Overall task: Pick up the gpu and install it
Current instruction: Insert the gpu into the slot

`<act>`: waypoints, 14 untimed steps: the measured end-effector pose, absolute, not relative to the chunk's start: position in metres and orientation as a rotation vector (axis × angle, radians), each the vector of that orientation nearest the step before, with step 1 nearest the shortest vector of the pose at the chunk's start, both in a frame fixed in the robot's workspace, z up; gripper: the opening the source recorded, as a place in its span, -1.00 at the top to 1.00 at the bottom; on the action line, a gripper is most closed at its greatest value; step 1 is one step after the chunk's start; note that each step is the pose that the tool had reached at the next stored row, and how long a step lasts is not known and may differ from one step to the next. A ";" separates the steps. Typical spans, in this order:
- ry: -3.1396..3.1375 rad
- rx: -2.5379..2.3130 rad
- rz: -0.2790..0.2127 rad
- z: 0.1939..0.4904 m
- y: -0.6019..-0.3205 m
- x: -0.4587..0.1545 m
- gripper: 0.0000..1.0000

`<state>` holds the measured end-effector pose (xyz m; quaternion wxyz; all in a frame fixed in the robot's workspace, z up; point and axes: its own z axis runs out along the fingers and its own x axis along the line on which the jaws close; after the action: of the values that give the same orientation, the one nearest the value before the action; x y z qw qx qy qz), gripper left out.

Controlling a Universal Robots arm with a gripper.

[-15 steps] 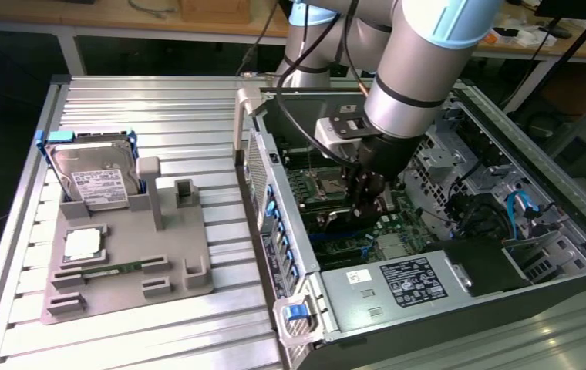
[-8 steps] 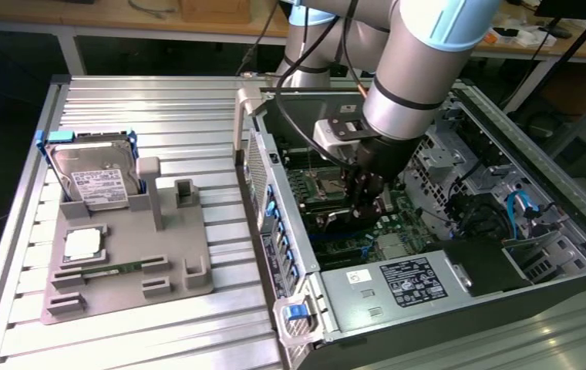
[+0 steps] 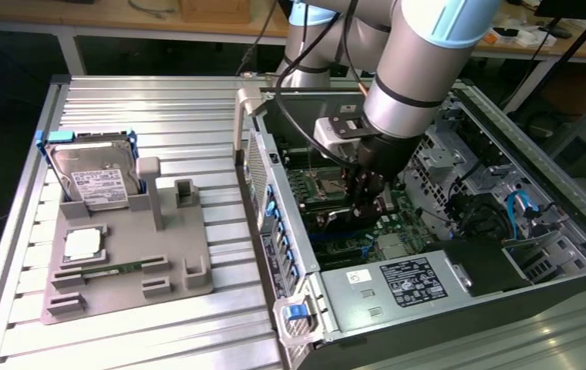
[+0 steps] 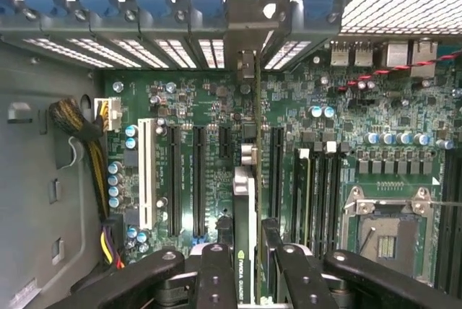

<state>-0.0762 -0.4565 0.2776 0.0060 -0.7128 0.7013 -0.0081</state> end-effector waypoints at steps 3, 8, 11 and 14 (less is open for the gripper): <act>2.195 -2.230 -0.025 0.278 -0.457 -0.076 0.47; 2.196 -2.230 -0.025 0.277 -0.457 -0.076 0.47; 2.196 -2.230 -0.025 0.277 -0.457 -0.076 0.47; 2.195 -2.230 -0.025 0.276 -0.457 -0.076 0.47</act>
<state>-0.0762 -0.4568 0.2761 0.0061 -0.7126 0.7015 -0.0081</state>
